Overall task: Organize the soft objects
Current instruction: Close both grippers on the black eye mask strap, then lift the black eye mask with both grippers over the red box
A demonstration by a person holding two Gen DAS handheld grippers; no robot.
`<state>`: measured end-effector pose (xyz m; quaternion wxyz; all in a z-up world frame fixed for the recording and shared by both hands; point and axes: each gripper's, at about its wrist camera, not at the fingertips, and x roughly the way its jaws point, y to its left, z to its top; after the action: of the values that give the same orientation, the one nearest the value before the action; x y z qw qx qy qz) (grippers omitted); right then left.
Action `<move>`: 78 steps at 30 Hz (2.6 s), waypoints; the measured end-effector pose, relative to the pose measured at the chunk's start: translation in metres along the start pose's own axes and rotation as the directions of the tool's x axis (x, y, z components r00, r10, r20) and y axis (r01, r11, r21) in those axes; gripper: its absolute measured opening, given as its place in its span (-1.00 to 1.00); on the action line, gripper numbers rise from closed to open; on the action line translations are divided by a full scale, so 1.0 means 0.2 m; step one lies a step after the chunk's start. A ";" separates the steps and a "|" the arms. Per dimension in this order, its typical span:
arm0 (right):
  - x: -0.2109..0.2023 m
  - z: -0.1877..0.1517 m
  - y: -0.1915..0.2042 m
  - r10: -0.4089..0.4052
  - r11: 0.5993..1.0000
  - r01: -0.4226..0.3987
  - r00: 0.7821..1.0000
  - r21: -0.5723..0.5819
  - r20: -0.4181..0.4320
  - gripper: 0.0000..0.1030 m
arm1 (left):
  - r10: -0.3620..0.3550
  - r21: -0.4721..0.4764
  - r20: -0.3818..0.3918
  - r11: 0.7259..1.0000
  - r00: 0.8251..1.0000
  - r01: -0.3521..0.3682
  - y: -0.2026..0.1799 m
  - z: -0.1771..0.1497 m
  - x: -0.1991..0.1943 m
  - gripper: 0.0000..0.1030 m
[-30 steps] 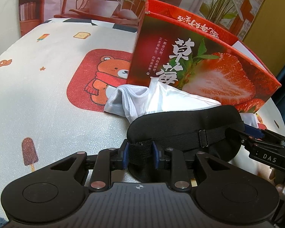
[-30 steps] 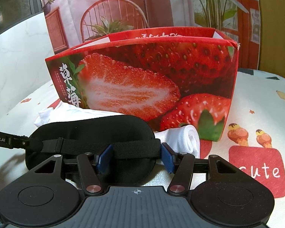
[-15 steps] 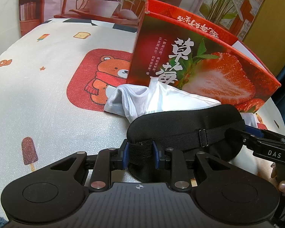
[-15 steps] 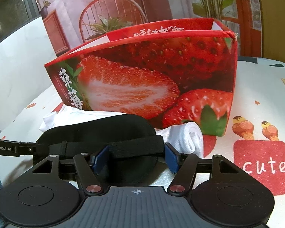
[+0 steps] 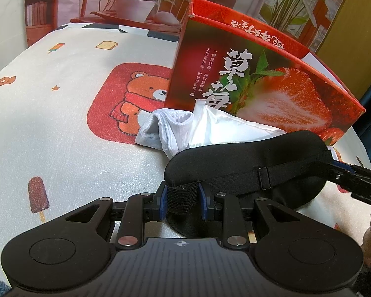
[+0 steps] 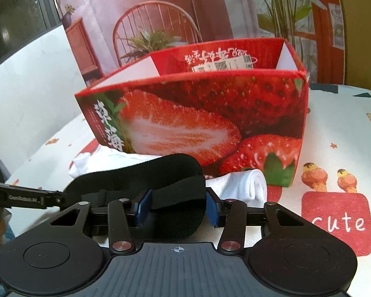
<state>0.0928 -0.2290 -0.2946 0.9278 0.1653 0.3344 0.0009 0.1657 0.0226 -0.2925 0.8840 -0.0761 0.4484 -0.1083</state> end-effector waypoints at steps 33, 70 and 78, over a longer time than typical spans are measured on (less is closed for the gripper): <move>0.03 -0.06 0.00 -0.084 0.996 0.085 0.995 0.010 -0.062 -0.76 | -0.029 -0.038 0.012 0.999 0.999 0.030 0.03 0.00 -0.06 -0.71; -0.34 0.26 0.14 -0.050 0.989 0.082 0.966 -0.122 0.252 -0.78 | -0.083 0.168 0.392 0.986 0.916 0.017 -0.19 0.31 -0.49 -0.82; -0.37 0.37 0.11 -0.060 0.990 0.093 0.958 -0.107 0.280 -0.78 | -0.105 0.206 0.403 0.978 0.909 0.021 -0.25 0.39 -0.49 -0.82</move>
<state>0.0834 -0.2386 -0.1872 0.9729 0.0953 0.2074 -0.0383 0.1671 0.0026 -0.1593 0.9576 -0.0239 0.2368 -0.1622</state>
